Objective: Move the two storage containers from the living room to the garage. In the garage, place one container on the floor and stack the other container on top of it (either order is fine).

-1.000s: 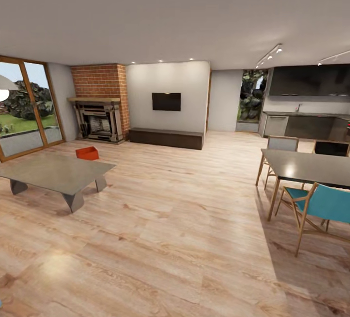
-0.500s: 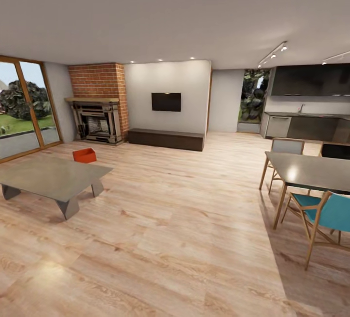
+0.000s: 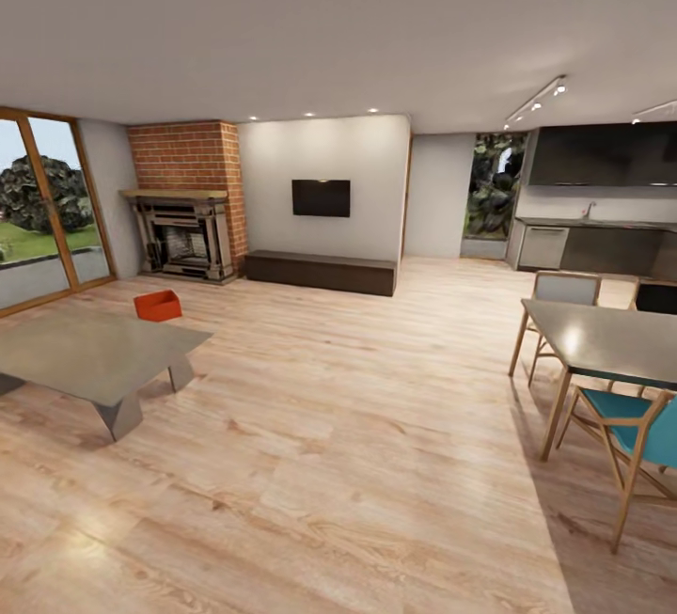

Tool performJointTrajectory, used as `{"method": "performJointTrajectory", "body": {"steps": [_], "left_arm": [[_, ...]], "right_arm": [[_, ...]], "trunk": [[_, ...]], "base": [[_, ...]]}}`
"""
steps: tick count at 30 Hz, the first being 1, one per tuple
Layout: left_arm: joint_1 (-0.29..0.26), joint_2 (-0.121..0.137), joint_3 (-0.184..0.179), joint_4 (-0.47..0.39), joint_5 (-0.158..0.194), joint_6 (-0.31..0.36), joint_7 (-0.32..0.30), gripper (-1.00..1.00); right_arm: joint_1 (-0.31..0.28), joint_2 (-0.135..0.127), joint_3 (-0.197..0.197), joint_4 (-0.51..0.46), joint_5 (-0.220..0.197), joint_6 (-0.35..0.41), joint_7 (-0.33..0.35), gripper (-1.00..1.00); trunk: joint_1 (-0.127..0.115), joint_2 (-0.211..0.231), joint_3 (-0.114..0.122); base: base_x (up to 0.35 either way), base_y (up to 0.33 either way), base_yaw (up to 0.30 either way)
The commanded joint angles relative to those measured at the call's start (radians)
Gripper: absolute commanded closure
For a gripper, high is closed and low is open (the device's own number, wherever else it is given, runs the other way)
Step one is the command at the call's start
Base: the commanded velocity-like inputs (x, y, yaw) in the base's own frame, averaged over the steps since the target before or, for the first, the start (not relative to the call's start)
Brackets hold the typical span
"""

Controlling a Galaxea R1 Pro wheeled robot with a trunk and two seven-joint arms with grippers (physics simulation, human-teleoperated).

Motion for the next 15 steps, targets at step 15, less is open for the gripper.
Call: {"method": "performJointTrajectory", "body": {"steps": [15], "left_arm": [[0.000,0.001,0.002,0.000,0.003,0.000,0.001,-1.00]], "right_arm": [[-0.001,0.000,0.008,0.003,-0.009,-0.005,-0.001,-1.00]], "trunk": [[0.001,-0.001,0.000]], "base": [[0.323,0.000,0.000]]}}
